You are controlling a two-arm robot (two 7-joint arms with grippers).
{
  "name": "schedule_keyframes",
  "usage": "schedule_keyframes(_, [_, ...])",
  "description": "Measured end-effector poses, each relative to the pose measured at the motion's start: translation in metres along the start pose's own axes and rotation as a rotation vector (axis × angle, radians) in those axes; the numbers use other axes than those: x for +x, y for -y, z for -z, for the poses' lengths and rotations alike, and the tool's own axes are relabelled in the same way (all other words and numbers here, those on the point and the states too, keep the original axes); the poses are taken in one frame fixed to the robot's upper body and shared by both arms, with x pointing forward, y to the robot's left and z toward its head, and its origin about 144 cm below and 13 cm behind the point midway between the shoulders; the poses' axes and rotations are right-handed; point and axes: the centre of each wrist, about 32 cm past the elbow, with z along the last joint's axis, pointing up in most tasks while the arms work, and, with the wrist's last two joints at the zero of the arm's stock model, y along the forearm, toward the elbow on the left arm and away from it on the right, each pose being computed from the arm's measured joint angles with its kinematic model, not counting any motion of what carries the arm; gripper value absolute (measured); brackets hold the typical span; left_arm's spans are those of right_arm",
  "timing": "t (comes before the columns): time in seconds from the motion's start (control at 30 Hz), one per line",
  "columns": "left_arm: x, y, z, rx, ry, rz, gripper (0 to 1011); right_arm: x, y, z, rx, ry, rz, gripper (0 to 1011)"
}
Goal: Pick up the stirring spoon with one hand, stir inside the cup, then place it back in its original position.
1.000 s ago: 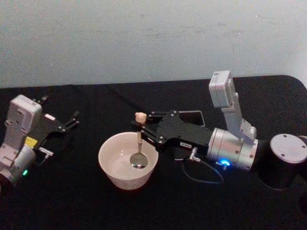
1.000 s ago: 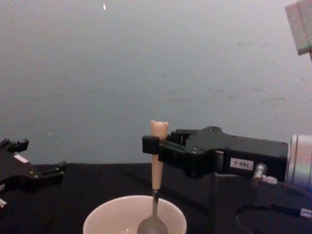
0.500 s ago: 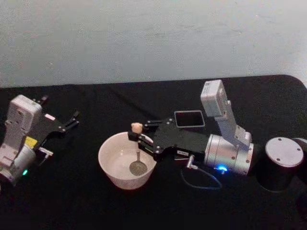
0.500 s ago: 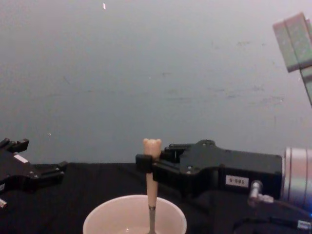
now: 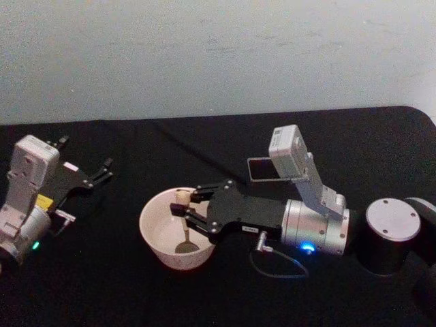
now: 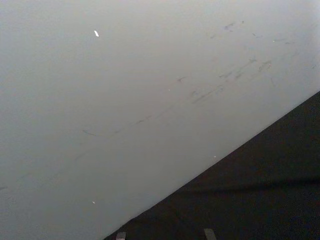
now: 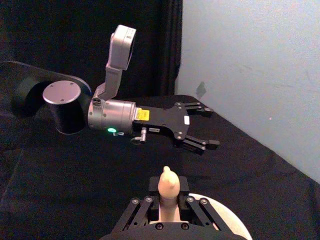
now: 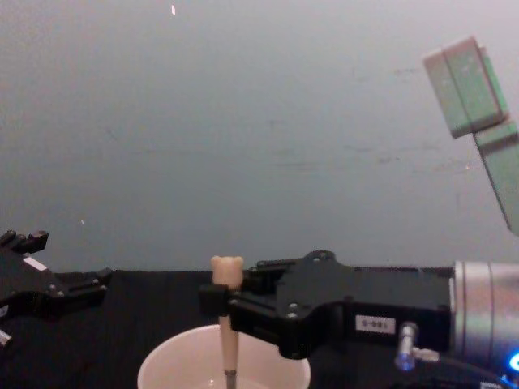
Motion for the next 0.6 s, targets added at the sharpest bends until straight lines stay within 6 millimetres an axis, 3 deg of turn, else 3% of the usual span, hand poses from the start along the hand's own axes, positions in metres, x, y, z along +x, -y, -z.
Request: schedule_keyframes(0.6, [0.000,0.000,0.000,0.000,0.000,0.000,1001,0.004,-0.026,-0.001,-0.013,0.011,0.001,210])
